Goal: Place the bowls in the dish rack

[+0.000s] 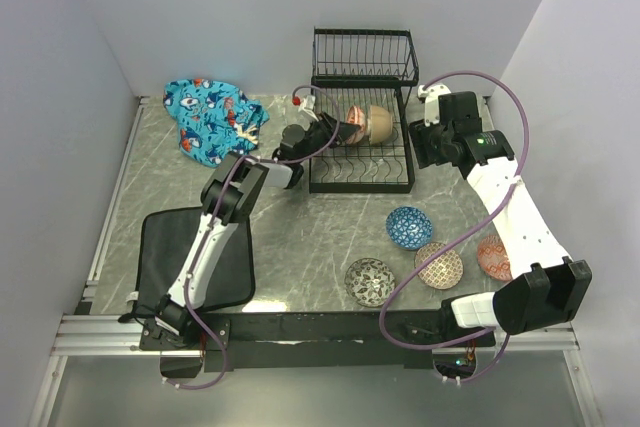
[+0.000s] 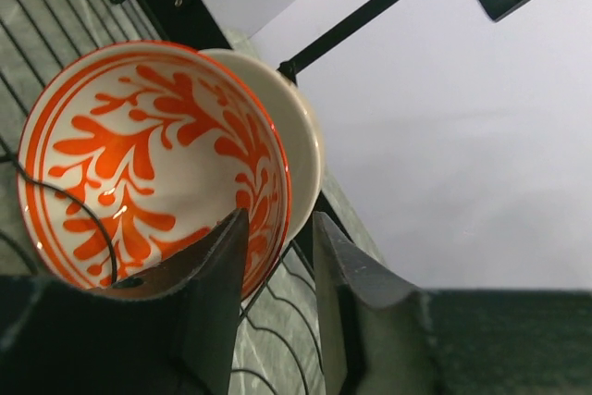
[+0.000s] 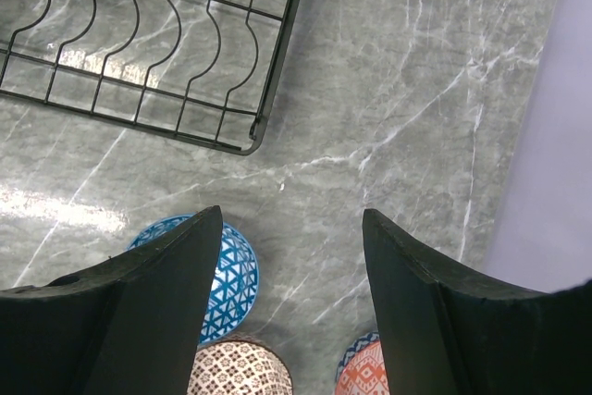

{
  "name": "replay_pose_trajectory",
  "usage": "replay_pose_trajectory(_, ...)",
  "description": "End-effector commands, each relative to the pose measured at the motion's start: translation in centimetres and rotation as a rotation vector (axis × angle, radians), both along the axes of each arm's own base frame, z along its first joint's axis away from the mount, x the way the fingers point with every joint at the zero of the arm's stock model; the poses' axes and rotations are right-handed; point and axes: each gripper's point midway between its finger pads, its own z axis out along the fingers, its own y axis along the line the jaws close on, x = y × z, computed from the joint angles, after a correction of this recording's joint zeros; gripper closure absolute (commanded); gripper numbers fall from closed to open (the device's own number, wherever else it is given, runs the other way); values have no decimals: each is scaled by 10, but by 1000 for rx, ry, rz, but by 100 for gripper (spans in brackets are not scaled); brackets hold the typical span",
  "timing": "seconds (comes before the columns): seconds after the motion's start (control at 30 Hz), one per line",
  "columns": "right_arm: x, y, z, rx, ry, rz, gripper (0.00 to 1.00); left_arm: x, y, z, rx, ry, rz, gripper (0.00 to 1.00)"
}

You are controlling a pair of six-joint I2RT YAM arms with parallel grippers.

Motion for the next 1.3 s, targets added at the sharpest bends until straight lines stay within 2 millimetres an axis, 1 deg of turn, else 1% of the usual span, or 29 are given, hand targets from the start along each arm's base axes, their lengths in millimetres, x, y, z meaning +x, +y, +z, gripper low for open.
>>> replay_pose_trajectory(0.0, 1, 2, 30, 22, -103, 0, 30, -10, 0, 56, 6, -103, -8, 59)
replay_pose_trajectory(0.03, 0, 2, 32, 24, -110, 0, 30, -12, 0, 54, 17, -100, -10, 58)
replay_pose_trajectory(0.27, -8, 1, 42, 38, -148, 1, 30, -23, 6, 64, 99, -108, -4, 56)
replay_pose_trajectory(0.3, -9, 0, 42, 38, -150, -3, 30, -25, 8, 63, 111, -96, -6, 56)
replay_pose_trajectory(0.33, -12, 0, 45, 45, -163, 0, 30, -28, 11, 55, 133, -73, -7, 55)
replay_pose_trajectory(0.37, -13, 0, 45, 51, -168, -1, 30, -33, 15, 67, 138, -84, -4, 55)
replay_pose_trajectory(0.4, -14, 0, 46, 57, -172, -3, 30, -36, 19, 63, 158, -53, 0, 55)
replay_pose_trajectory(0.43, -17, -2, 49, 62, -185, -6, 30, -41, 26, 50, 184, -12, 2, 54)
replay_pose_trajectory(0.47, -17, -3, 47, 70, -191, -9, 29, -46, 31, 62, 186, -9, 4, 54)
replay_pose_trajectory(0.5, -18, -4, 47, 80, -197, -15, 29, -52, 36, 54, 214, 38, 4, 53)
replay_pose_trajectory(0.53, -21, -6, 49, 87, -210, -20, 29, -59, 46, 36, 244, 96, 10, 52)
replay_pose_trajectory(0.57, -22, -7, 45, 95, -211, -23, 29, -67, 51, 48, 241, 91, 8, 52)
replay_pose_trajectory(0.6, -23, -9, 43, 107, -214, -29, 29, -73, 55, 46, 252, 98, 1, 51)
replay_pose_trajectory(0.63, -26, -9, 46, 116, -228, -29, 29, -82, 62, 32, 282, 132, -9, 50)
replay_pose_trajectory(0.67, -28, -9, 39, 119, -223, -26, 29, -87, 66, 37, 309, 96, -4, 50)
replay_pose_trajectory(0.73, -34, -9, 40, 132, -237, -23, 29, -97, 69, 29, 348, 91, -25, 50)
replay_pose_trajectory(0.8, -39, -10, 33, 138, -230, -26, 29, -100, 70, 30, 382, 64, -38, 50)
replay_pose_trajectory(0.83, -43, -10, 37, 140, -244, -23, 29, -102, 69, 34, 397, 37, -52, 50)
replay_pose_trajectory(0.87, -47, -11, 35, 141, -239, -29, 29, -110, 68, 36, 441, -10, -94, 50)
replay_pose_trajectory(0.93, -54, -8, 42, 156, -262, -6, 29, -122, 65, 44, 492, -86, -148, 50)
replay_pose_trajectory(0.97, -57, -8, 41, 155, -262, -5, 29, -137, 65, 52, 550, -196, -213, 50)
replay_pose_trajectory(1.0, -59, -9, 41, 152, -266, -4, 29, -147, 66, 54, 587, -249, -248, 50)
replay_pose_trajectory(1.03, -62, -9, 44, 152, -281, -4, 29, -163, 64, 51, 619, -301, -305, 51)
replay_pose_trajectory(1.07, -64, -10, 42, 152, -281, -7, 29, -175, 67, 66, 681, -487, -339, 51)
replay_pose_trajectory(1.13, -71, -11, 46, 155, -306, -7, 29, -220, 71, 48, 756, -580, -513, 50)
replay_pose_trajectory(1.17, -74, -12, 45, 156, -307, -6, 29, -235, 77, 56, 803, -755, -557, 50)
replay_pose_trajectory(1.2, -77, -12, 45, 157, -310, -6, 29, -261, 86, 45, 814, -760, -664, 49)
replay_pose_trajectory(1.23, -81, -13, 48, 160, -327, -5, 29, -280, 89, 36, 827, -798, -724, 48)
replay_pose_trajectory(1.27, -83, -13, 44, 160, -321, -6, 29, -293, 92, 44, 841, -956, -750, 48)
